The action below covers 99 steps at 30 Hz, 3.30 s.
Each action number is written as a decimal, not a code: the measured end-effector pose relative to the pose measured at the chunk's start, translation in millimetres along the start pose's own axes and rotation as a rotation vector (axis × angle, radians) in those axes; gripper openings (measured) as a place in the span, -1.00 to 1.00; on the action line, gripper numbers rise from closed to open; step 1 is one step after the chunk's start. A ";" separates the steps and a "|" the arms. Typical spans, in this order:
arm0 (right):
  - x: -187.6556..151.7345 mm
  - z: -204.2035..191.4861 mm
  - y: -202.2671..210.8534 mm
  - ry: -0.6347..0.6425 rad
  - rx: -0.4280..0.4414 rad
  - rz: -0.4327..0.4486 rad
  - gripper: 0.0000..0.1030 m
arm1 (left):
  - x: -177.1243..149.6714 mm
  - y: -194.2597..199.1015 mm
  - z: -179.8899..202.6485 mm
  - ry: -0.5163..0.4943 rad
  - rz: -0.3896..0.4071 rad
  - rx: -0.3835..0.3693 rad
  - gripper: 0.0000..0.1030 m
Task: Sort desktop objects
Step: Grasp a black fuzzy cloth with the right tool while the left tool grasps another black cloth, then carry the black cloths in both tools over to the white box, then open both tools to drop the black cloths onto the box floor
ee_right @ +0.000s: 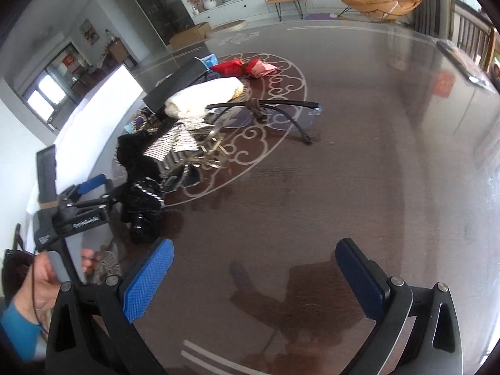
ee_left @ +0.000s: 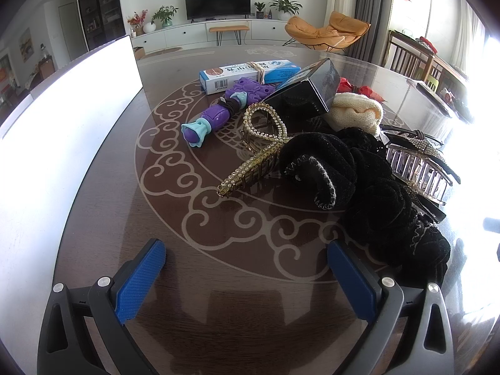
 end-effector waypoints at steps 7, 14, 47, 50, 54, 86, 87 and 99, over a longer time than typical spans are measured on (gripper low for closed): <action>-31.0 -99.6 -38.0 0.168 0.127 -0.115 0.83 | -33.7 18.9 -16.6 -0.036 -0.145 -0.061 1.00; -12.2 -145.5 -98.0 0.287 -0.050 -0.065 0.49 | -53.2 51.3 -41.9 0.019 -0.069 -0.116 1.00; -65.4 1.7 19.1 0.125 -0.036 -0.010 -0.21 | 54.9 11.3 61.8 -0.368 0.001 -0.272 0.78; -66.8 -5.1 18.1 0.135 -0.041 -0.023 -0.21 | 55.5 -8.4 68.1 -0.355 -0.030 -0.290 0.46; -69.1 -2.6 12.4 0.162 -0.098 -0.083 -0.04 | 45.7 0.0 66.6 -0.339 -0.013 -0.315 -0.37; -78.7 -481.7 -75.1 0.673 0.239 -0.132 -0.28 | -133.4 161.4 -318.6 0.393 0.021 0.040 -0.34; -82.7 -488.1 -89.1 0.677 0.220 -0.154 -0.24 | -135.8 154.8 -320.6 0.398 -0.001 0.043 -0.23; -37.3 -396.5 -32.0 0.531 0.245 0.133 1.00 | -68.6 217.3 -224.9 0.254 0.243 -0.015 0.37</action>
Point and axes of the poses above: each gripper's, at about its wrist camera, not at the fingertips, and y roughly against the way its jaws point, z to its right, x to its top, the point moved 6 cm from there along -y, roughly the way its jaws point, and after that the axes turned 15 degrees about -y, right-handed, at the moved point
